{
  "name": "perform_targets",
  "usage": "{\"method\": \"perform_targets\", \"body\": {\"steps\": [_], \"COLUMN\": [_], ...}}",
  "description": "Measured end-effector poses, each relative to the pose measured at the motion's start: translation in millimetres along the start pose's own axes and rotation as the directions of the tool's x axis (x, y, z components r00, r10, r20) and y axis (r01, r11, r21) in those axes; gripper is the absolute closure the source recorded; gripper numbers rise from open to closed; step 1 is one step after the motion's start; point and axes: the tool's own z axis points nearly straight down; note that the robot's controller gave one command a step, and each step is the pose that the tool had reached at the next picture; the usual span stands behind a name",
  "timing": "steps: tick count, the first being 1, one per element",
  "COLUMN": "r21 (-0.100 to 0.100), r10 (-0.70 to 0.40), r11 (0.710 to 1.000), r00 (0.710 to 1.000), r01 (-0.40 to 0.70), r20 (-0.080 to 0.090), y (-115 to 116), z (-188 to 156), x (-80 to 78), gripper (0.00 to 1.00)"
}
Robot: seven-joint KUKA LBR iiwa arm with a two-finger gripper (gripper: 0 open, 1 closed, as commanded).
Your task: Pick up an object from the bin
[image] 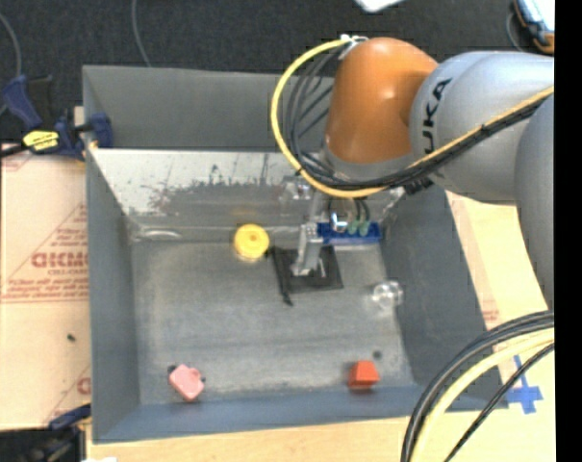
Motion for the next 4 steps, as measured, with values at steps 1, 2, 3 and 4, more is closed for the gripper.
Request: {"method": "perform_targets", "body": {"steps": [1, 2, 3, 4], "r21": [0.0, 0.002, 0.001, 0.001], "r10": [0.001, -0.137, -0.224, -0.119], "r11": [1.0, 0.991, 0.975, 0.993], "r00": [1.0, 0.99, 0.975, 0.993], "r01": [-0.001, 0.137, 0.224, 0.119], "r20": [0.007, 0.007, 0.009, 0.01], "y": [0, -15, -18, -7], "z": [-5, 61, 88, 107], "x": [-0.9, -6.4, 1.0, -3.3], "gripper": [0.0, 0.0, 0.0, 0.0]}}
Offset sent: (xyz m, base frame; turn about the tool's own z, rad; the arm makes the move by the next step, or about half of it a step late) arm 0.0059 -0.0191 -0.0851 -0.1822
